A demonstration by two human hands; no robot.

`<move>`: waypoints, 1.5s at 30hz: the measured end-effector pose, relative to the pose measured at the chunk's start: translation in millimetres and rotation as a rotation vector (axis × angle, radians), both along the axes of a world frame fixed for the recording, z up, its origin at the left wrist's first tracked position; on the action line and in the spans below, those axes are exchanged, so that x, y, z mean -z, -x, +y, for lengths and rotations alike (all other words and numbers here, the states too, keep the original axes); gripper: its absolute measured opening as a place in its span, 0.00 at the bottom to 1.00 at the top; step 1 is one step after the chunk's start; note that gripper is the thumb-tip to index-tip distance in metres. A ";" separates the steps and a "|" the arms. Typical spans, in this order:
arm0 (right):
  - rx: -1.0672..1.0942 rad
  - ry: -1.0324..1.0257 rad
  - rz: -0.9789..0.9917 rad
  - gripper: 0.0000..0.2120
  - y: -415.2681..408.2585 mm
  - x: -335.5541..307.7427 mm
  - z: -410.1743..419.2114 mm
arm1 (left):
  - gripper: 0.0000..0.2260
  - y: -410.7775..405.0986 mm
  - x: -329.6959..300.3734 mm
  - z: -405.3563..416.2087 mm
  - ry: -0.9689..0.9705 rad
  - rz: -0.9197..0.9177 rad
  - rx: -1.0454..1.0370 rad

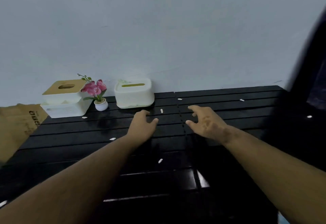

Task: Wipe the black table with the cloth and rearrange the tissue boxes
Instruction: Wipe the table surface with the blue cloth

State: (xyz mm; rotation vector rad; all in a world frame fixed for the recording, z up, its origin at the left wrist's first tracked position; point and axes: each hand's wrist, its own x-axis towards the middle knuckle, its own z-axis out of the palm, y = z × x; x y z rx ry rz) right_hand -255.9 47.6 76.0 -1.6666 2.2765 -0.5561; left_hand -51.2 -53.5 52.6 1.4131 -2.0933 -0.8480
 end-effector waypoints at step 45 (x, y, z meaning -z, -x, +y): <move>0.682 -0.390 0.289 0.30 144.7 60.3 291.3 | 0.28 125.4 67.9 165.9 0.370 -0.394 0.444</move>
